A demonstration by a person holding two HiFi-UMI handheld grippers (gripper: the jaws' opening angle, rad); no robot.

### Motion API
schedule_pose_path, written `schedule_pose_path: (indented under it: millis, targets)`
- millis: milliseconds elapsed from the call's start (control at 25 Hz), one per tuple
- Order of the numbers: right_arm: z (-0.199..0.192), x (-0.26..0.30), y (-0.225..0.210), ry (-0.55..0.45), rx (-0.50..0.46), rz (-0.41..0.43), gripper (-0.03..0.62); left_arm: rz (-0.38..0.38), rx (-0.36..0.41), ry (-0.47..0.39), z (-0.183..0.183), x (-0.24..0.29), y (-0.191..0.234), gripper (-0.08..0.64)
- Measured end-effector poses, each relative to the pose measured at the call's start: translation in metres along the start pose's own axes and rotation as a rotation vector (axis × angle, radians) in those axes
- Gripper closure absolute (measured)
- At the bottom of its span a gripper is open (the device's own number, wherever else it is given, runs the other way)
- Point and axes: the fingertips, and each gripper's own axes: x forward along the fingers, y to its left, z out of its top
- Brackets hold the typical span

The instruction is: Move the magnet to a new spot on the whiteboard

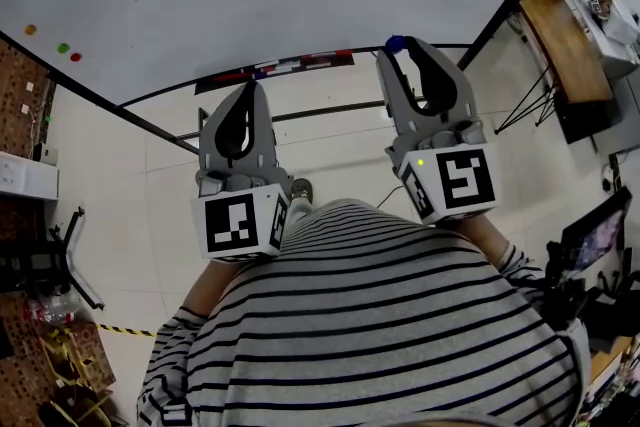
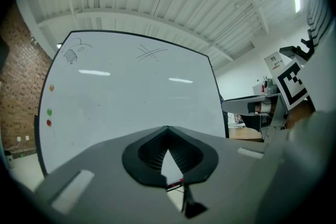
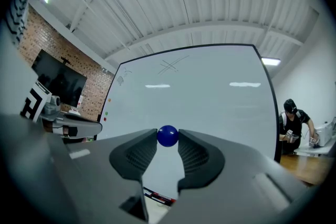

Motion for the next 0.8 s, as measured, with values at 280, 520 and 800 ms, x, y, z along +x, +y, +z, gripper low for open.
schedule_pose_path:
  millis: [280, 520, 800]
  targets:
    - [-0.009, -0.004, -0.001, 0.047, 0.003, 0.001, 0.468, 0.014, -0.031, 0.003, -0.002, -0.004, 0.001, 0.545]
    - [-0.003, -0.001, 0.002, -0.003, -0.005, 0.017, 0.468, 0.023, -0.047, 0.019, -0.01, -0.007, -0.001, 0.545]
    - [0.0, 0.048, 0.001, -0.016, -0.015, 0.026, 0.468, 0.048, -0.061, 0.053, -0.022, 0.021, 0.032, 0.545]
